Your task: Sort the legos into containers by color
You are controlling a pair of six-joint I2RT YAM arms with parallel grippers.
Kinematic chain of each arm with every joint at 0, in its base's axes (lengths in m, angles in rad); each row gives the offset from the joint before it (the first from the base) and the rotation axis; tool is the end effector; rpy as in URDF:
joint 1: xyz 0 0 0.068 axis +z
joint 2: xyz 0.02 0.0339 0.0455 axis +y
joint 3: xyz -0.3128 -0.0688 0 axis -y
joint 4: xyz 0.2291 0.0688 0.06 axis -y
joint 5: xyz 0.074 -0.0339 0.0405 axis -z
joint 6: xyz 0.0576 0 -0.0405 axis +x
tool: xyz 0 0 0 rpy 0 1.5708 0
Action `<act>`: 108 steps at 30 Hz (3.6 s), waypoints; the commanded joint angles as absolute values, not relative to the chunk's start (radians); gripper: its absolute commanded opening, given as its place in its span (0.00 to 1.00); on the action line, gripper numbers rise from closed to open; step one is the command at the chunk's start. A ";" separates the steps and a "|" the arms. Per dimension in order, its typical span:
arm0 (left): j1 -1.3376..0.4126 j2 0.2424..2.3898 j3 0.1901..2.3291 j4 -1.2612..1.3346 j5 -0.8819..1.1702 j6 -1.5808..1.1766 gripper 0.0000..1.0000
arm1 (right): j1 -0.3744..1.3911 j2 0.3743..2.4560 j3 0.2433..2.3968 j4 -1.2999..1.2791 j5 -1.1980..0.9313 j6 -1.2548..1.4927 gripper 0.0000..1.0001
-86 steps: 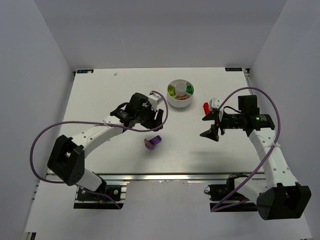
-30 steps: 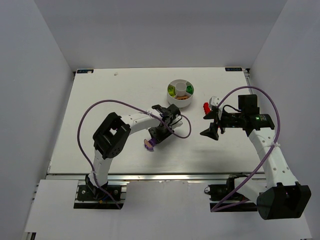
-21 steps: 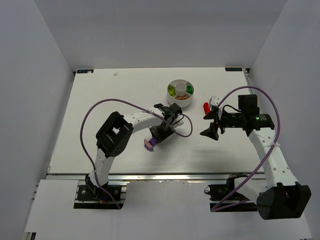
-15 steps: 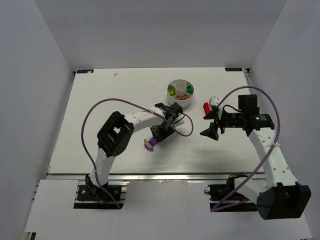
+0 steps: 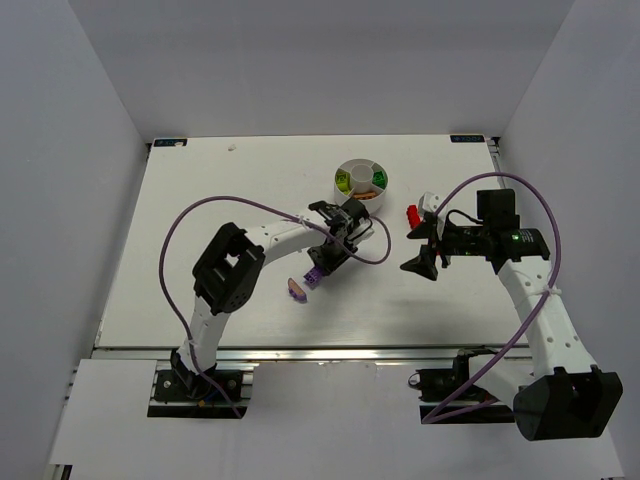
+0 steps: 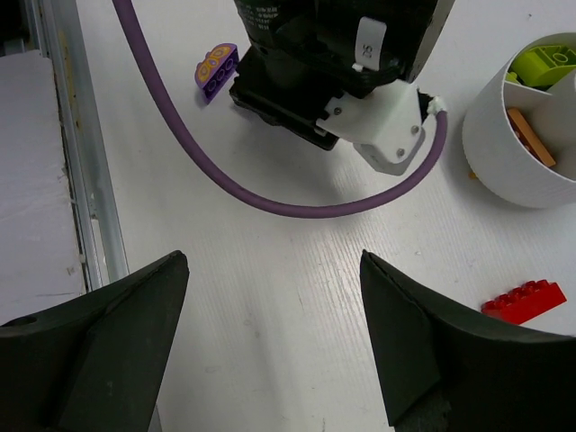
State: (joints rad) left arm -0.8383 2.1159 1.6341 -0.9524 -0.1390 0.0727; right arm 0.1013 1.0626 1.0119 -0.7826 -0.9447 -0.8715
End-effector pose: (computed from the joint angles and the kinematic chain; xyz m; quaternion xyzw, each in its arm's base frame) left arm 0.2941 -0.3150 0.1982 0.4336 0.8959 0.0388 0.0890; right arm 0.1665 0.0638 0.3553 -0.5333 0.6576 0.2727 0.4569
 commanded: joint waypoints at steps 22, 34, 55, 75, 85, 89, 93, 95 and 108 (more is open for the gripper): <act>-0.594 2.051 1.871 -0.011 -0.066 -0.486 0.00 | 0.106 0.956 1.005 -0.532 -0.853 -0.606 0.15; -0.569 2.233 2.011 0.169 -0.205 -0.598 0.00 | 0.106 0.927 0.971 -0.528 -0.856 -0.589 0.16; -0.565 2.370 2.039 0.193 -0.227 -0.609 0.00 | 0.097 0.904 0.951 -0.520 -0.865 -0.566 0.19; -0.565 2.318 1.911 0.219 -0.169 -0.612 0.64 | 0.090 0.927 0.968 -0.506 -0.870 -0.558 0.23; -0.566 2.203 1.885 0.241 -0.167 -0.568 0.72 | 0.089 0.931 0.977 -0.518 -0.873 -0.560 0.35; -0.565 2.006 1.742 0.222 -0.176 -0.514 0.58 | 0.090 0.942 0.982 -0.534 -0.873 -0.549 0.54; -0.542 1.750 1.461 0.212 -0.146 -0.509 0.21 | 0.095 0.976 0.989 -0.570 -0.891 -0.522 0.61; -0.529 1.643 1.283 0.195 -0.117 -0.514 0.10 | 0.106 1.014 0.999 -0.594 -0.879 -0.511 0.61; -0.436 0.916 0.844 -0.357 -0.128 -0.699 0.63 | 0.604 1.299 1.071 -0.560 -0.562 -0.185 0.54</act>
